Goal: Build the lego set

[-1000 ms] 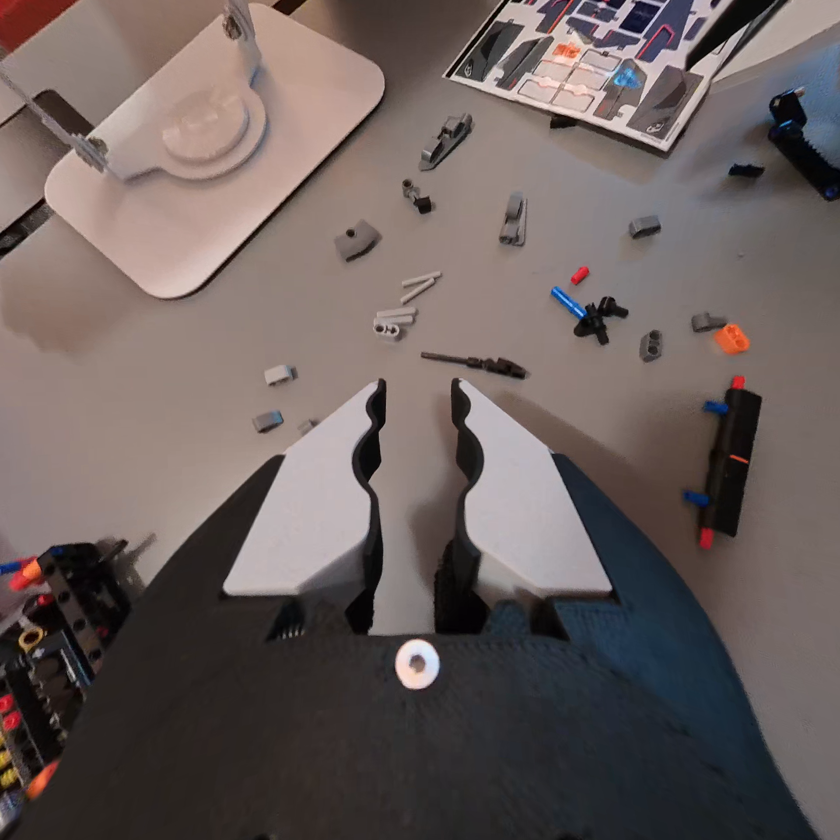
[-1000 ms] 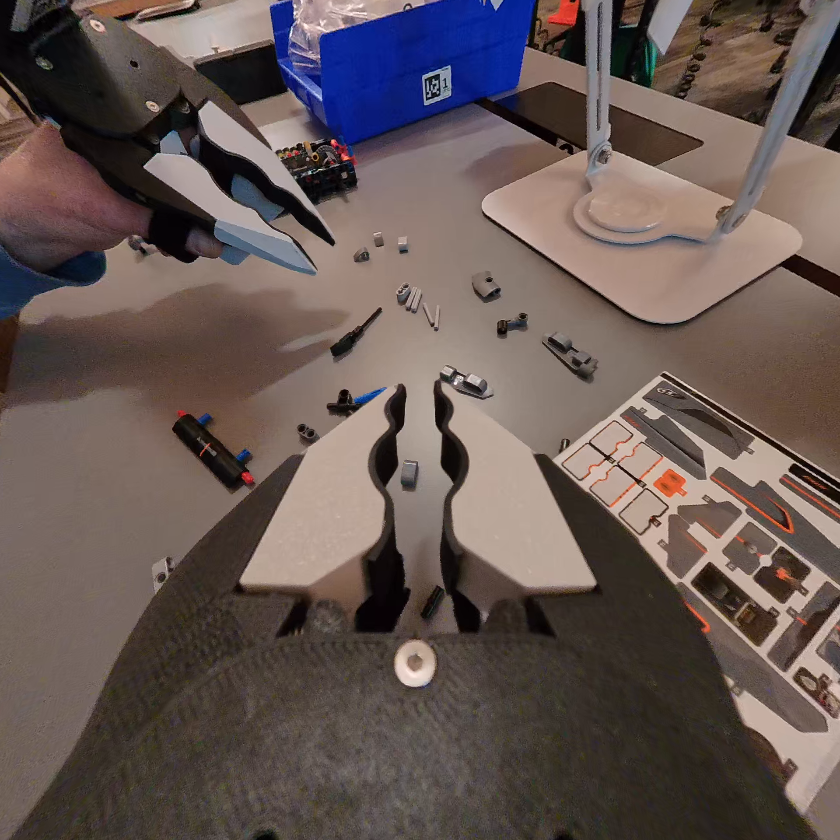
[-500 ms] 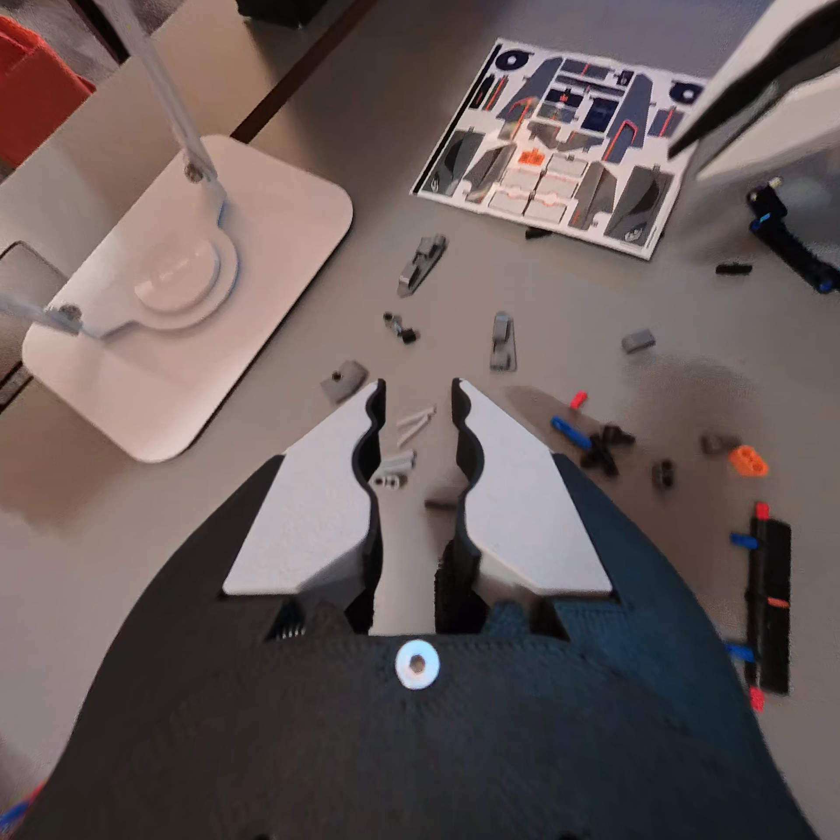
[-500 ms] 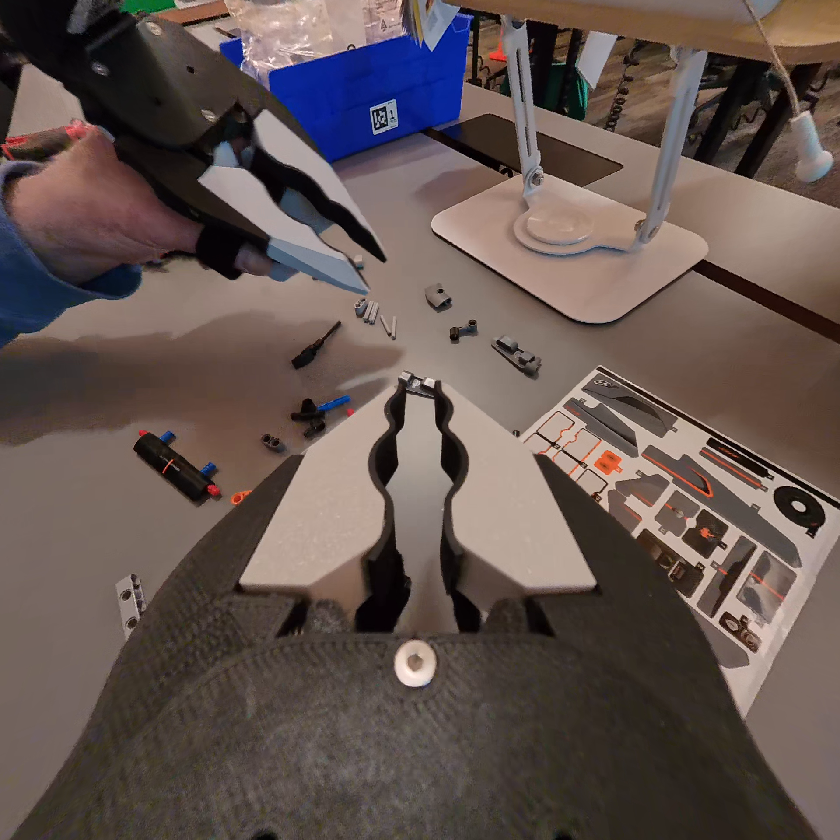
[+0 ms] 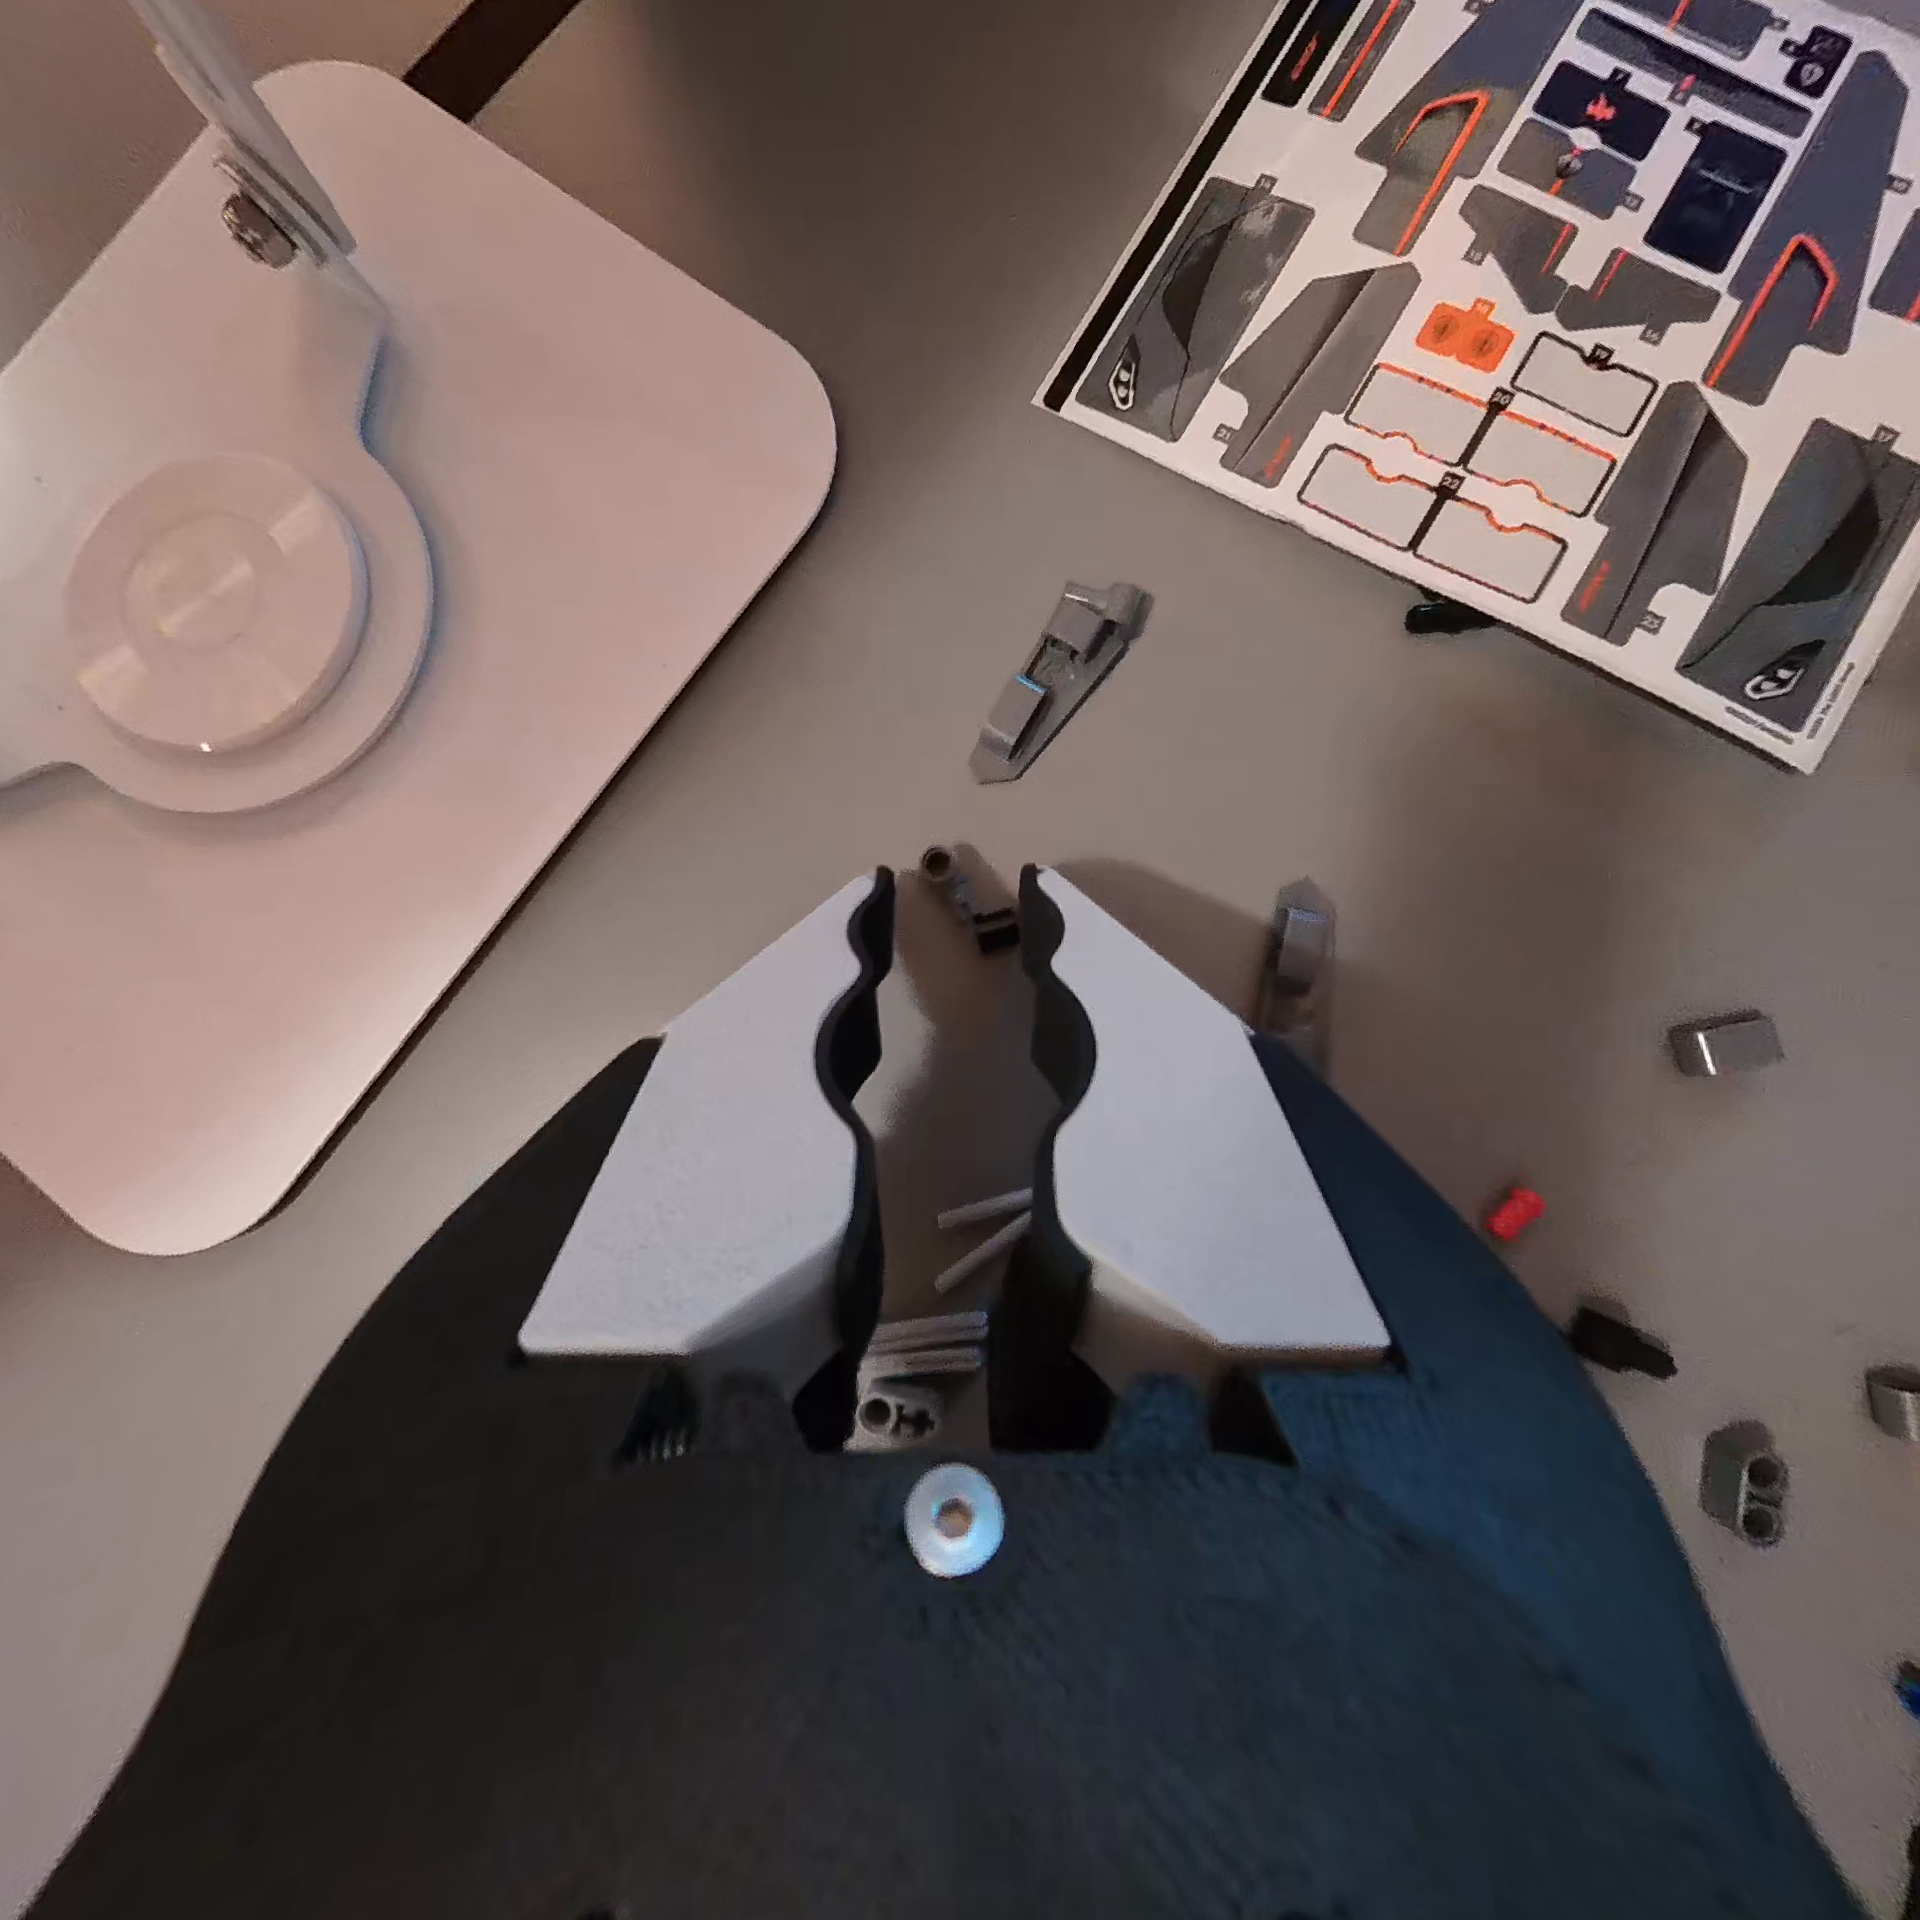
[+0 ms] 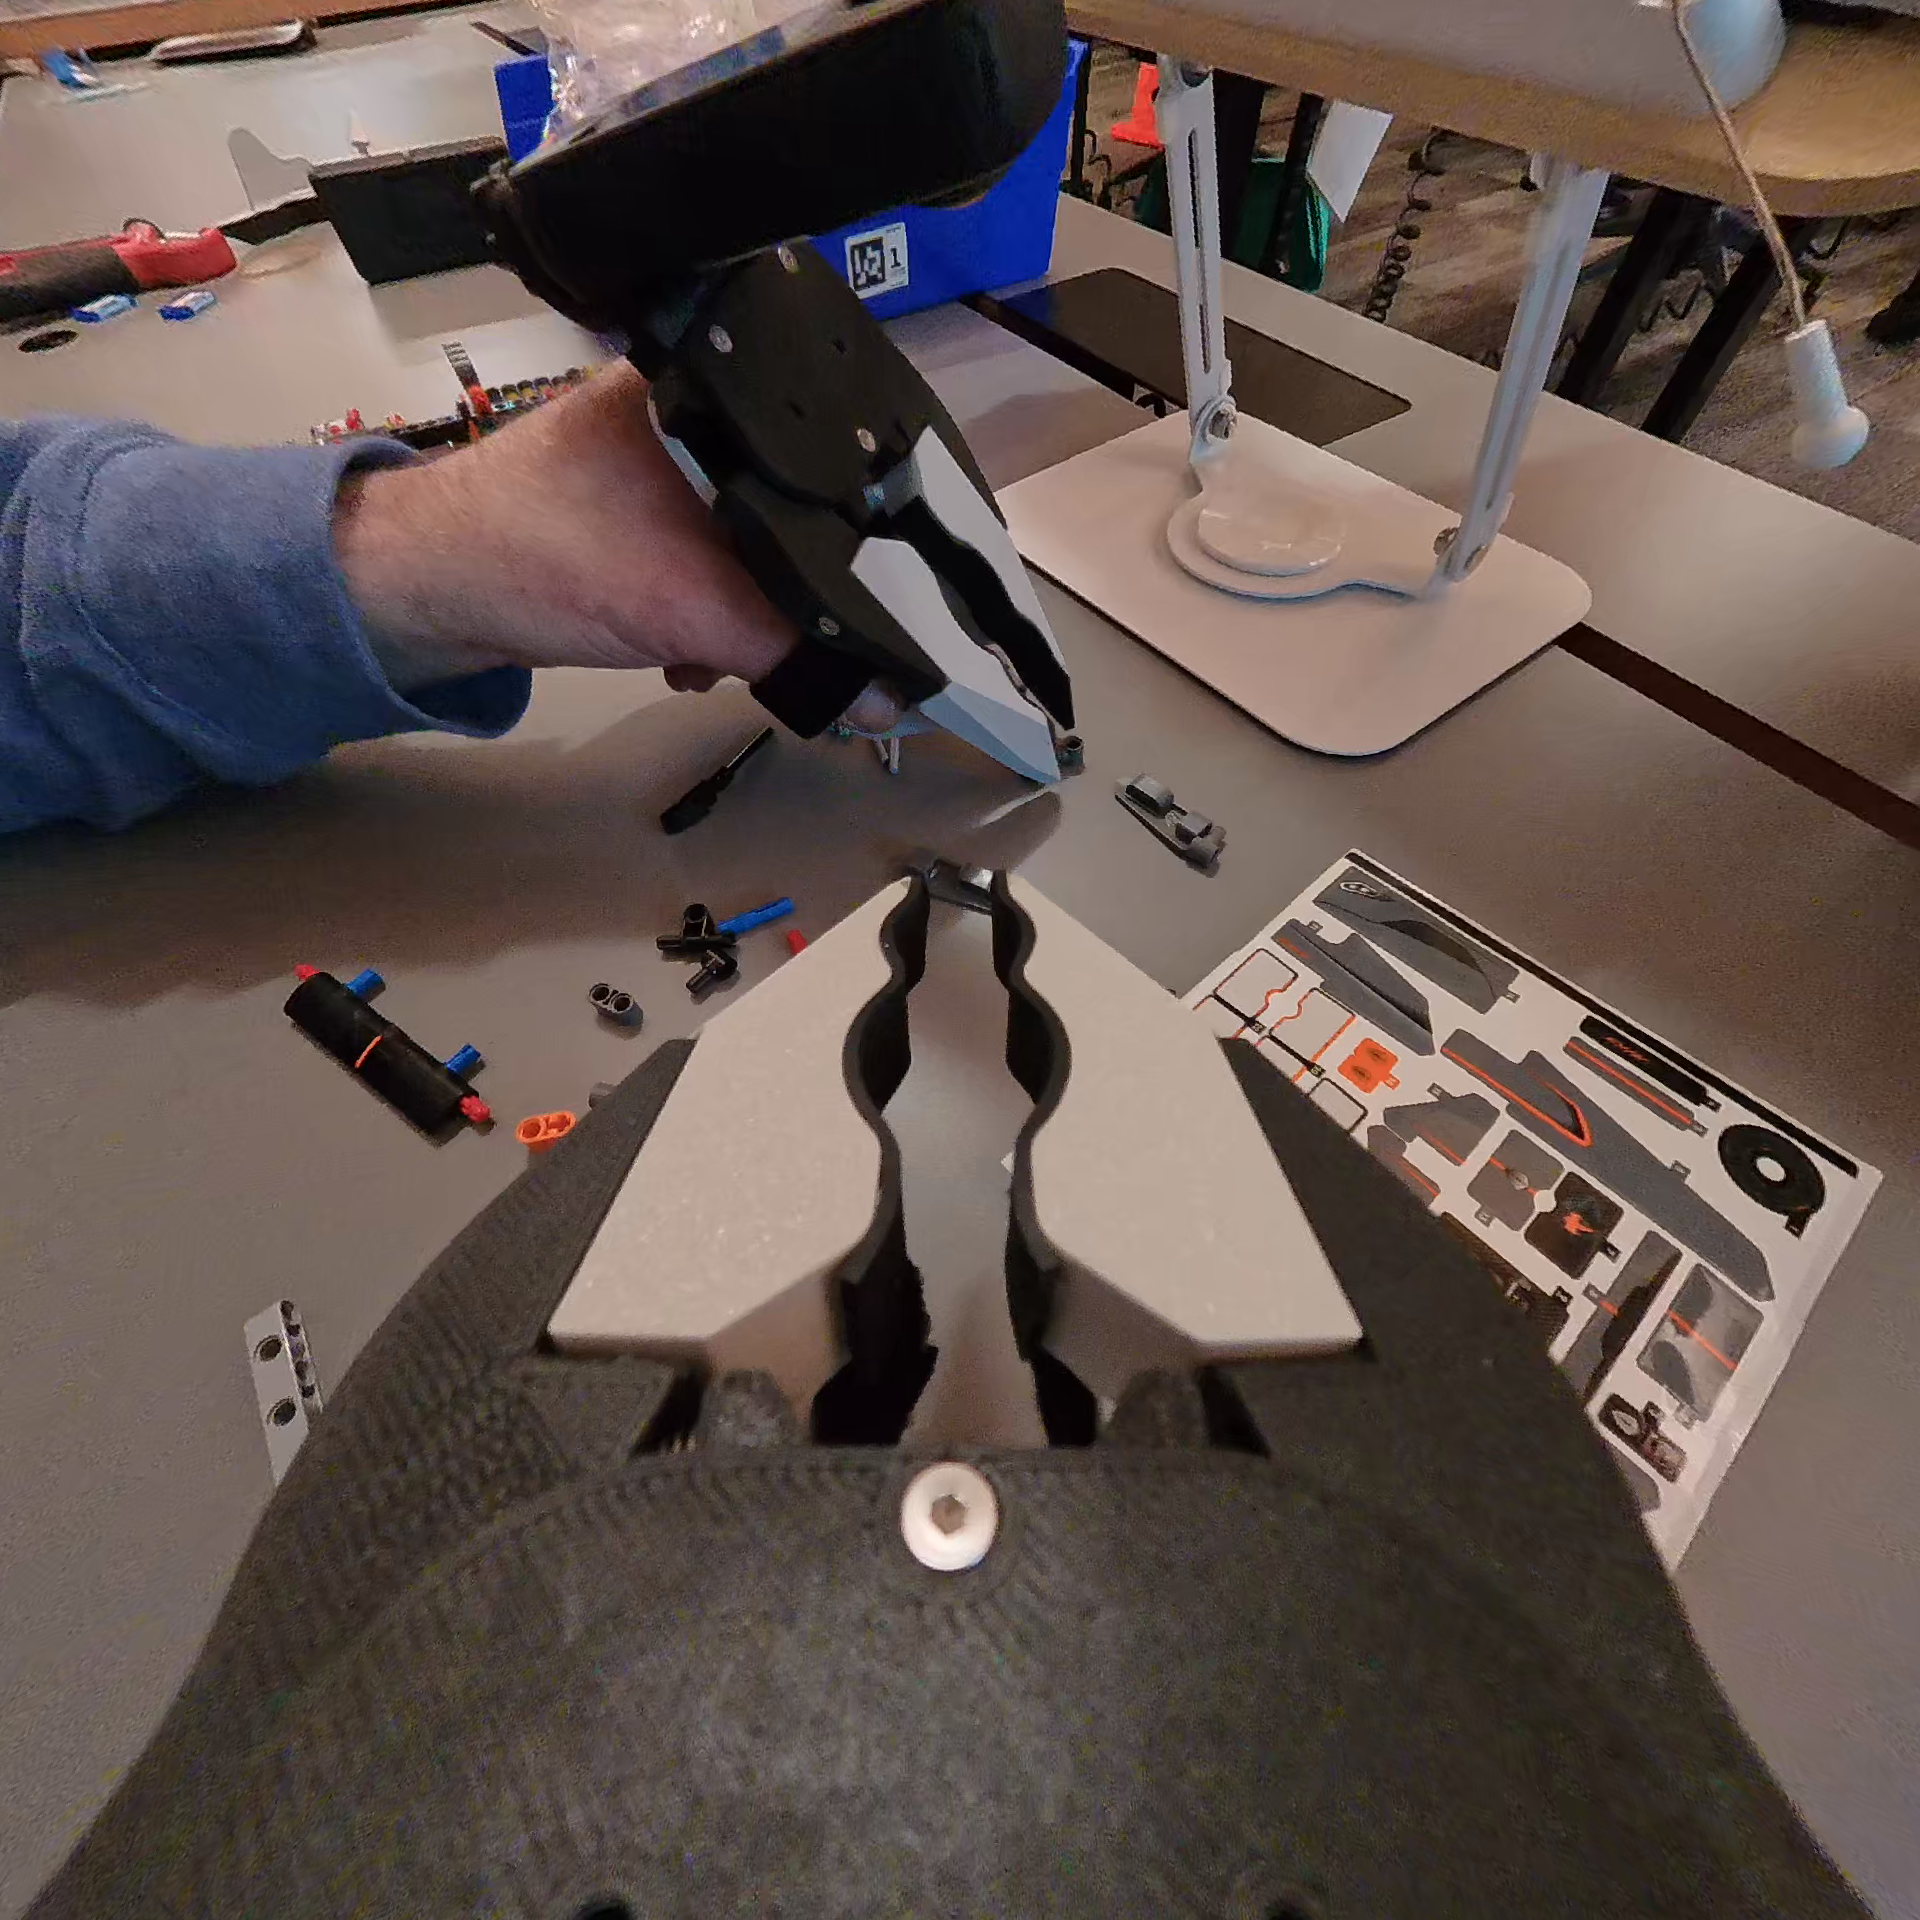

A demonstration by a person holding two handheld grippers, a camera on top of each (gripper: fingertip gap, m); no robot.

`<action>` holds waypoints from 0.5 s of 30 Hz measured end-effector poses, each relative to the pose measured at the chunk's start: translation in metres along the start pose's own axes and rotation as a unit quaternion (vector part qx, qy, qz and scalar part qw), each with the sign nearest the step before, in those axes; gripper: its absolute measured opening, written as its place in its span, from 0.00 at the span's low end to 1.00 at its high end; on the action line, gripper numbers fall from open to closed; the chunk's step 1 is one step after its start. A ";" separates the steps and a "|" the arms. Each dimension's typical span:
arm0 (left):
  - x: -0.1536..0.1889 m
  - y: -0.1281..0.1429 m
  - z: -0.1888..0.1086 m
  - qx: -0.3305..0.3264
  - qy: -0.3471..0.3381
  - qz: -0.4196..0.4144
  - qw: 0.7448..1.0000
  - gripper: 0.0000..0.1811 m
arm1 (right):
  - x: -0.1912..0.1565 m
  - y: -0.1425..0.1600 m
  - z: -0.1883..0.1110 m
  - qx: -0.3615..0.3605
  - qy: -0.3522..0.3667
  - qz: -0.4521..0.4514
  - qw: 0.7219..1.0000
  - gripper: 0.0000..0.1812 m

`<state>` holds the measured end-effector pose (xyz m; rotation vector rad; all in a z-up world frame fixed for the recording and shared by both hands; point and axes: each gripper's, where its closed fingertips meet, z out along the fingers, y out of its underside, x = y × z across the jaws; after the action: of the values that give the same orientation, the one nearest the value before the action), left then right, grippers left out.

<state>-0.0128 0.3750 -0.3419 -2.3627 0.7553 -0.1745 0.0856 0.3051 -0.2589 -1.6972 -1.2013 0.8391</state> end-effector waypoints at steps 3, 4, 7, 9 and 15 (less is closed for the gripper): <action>0.002 -0.001 0.004 -0.002 0.005 -0.002 1.000 0.09 | 0.001 0.000 -0.001 0.002 0.001 0.002 1.000 0.05; 0.001 0.000 0.006 -0.004 0.004 -0.001 1.000 0.08 | 0.002 -0.001 -0.002 0.003 0.002 0.002 1.000 0.05; -0.001 -0.001 0.007 -0.002 -0.003 0.002 1.000 0.03 | 0.002 -0.001 -0.003 0.004 0.004 0.000 1.000 0.05; -0.002 -0.001 0.007 0.000 -0.003 0.002 1.000 0.03 | 0.002 -0.001 -0.002 0.003 0.004 -0.001 1.000 0.05; 0.003 -0.014 -0.010 0.031 -0.004 0.018 0.999 0.03 | 0.002 -0.001 -0.003 0.003 0.004 -0.003 1.000 0.05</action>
<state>-0.0072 0.3771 -0.3261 -2.2876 0.7770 -0.1713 0.0881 0.3065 -0.2569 -1.6907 -1.1971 0.8297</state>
